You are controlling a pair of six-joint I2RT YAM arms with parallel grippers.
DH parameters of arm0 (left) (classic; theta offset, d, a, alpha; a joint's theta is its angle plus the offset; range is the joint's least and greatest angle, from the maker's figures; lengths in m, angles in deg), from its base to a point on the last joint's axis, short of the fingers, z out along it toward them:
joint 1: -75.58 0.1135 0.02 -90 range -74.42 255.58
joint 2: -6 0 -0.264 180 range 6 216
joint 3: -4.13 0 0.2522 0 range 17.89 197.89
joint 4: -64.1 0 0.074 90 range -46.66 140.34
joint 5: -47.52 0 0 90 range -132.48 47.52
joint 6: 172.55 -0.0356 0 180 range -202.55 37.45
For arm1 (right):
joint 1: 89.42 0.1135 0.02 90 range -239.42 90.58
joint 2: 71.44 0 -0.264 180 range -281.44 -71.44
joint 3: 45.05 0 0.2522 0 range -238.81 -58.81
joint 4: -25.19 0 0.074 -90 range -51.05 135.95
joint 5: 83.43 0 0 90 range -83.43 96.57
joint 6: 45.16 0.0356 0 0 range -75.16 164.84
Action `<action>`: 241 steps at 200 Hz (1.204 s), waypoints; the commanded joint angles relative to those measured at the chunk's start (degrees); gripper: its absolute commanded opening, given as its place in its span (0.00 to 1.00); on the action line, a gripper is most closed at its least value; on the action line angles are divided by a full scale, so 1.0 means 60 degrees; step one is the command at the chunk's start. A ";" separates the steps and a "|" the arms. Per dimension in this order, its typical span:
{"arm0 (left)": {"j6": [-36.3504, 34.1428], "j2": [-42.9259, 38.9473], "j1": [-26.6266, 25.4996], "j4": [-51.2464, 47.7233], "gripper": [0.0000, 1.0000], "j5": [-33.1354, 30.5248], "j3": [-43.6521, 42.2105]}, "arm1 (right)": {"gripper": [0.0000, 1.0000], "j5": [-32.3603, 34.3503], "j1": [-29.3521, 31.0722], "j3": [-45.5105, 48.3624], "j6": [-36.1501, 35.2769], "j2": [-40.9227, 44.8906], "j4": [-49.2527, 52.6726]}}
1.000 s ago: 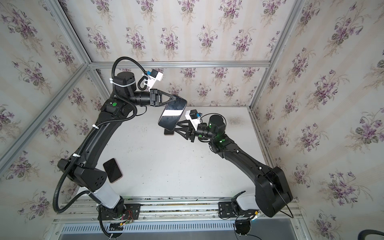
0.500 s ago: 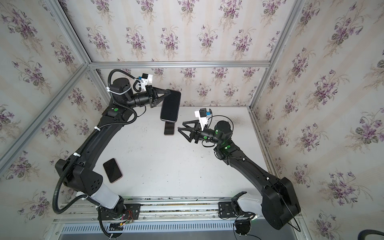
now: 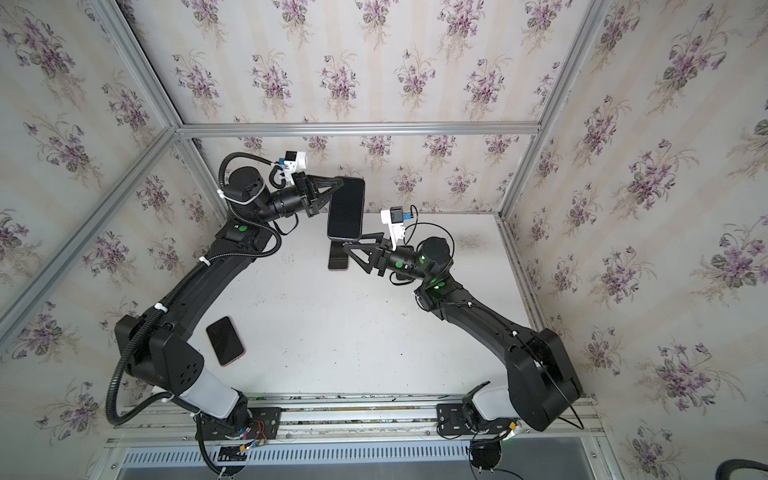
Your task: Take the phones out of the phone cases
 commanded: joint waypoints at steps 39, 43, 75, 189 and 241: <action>0.0371 -0.0129 -0.0034 0.1054 0.00 0.0061 -0.0165 | 0.68 0.0227 -0.0004 -0.0250 0.0281 -0.0324 -0.0905; 0.0368 -0.0136 -0.0036 0.1084 0.00 0.0070 -0.0167 | 0.68 0.0244 0.0004 -0.0242 0.0281 -0.0334 -0.0901; 0.0324 -0.0158 -0.0036 0.1094 0.00 0.0071 -0.0237 | 0.68 0.0221 0.0004 -0.0287 0.0368 -0.0389 -0.1091; 0.0257 -0.0142 -0.0036 0.1334 0.00 0.0099 -0.0380 | 0.69 0.0548 -0.0063 -0.0282 0.1043 -0.0690 -0.1897; 0.0198 -0.0246 -0.0050 0.1482 0.00 0.0218 -0.0606 | 0.68 0.0830 -0.0282 -0.0293 0.1551 -0.0890 -0.2440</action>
